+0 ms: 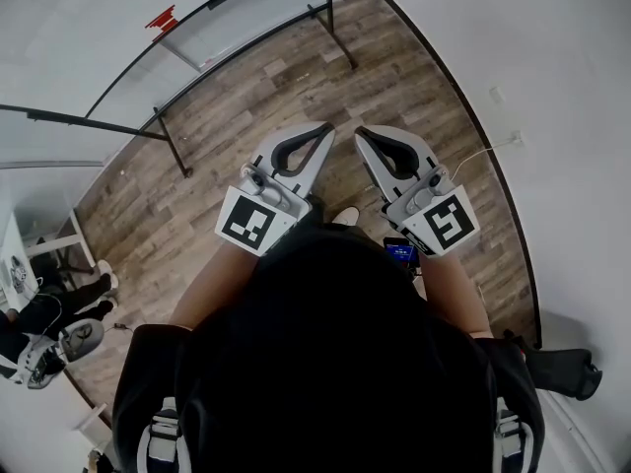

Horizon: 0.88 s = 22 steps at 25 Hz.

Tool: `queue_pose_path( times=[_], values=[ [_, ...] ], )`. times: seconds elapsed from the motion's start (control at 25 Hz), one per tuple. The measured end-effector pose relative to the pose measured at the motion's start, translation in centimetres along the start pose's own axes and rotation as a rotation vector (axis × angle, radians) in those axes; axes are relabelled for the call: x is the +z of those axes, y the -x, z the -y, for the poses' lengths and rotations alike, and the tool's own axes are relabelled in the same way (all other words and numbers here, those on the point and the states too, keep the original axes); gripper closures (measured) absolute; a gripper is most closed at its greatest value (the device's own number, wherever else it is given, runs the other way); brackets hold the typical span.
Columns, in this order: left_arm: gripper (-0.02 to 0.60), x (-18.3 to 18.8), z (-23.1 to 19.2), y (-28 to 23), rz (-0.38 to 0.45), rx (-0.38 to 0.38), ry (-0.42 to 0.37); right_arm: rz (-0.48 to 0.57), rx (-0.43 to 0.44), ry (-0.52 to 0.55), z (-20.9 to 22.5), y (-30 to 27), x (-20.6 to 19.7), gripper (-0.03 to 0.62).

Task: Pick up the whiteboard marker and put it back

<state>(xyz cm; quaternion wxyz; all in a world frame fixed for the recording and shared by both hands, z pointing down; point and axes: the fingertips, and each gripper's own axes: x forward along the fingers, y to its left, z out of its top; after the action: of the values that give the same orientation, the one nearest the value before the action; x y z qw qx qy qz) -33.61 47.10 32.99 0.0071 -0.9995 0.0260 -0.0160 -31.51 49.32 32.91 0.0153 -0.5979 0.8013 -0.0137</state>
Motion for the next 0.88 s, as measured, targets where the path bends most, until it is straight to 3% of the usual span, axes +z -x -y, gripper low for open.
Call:
queue_pose_path(
  times=[0.32, 0.56, 0.88],
  values=[
    [0.577, 0.3, -2.5, -0.9, 0.024, 0.009, 0.005, -0.018, -0.002, 0.002, 1.4, -2.2, 0.3, 0.597],
    [0.577, 0.1, -7.6, -3.2, 0.027, 0.012, -0.011, -0.045, -0.02, 0.037, 5.1, -6.6, 0.0, 0.599],
    [0.577, 0.6, -12.3, -3.9, 0.034, 0.005, -0.007, -0.057, -0.023, 0.029, 6.5, -11.2, 0.6, 0.598]
  ],
)
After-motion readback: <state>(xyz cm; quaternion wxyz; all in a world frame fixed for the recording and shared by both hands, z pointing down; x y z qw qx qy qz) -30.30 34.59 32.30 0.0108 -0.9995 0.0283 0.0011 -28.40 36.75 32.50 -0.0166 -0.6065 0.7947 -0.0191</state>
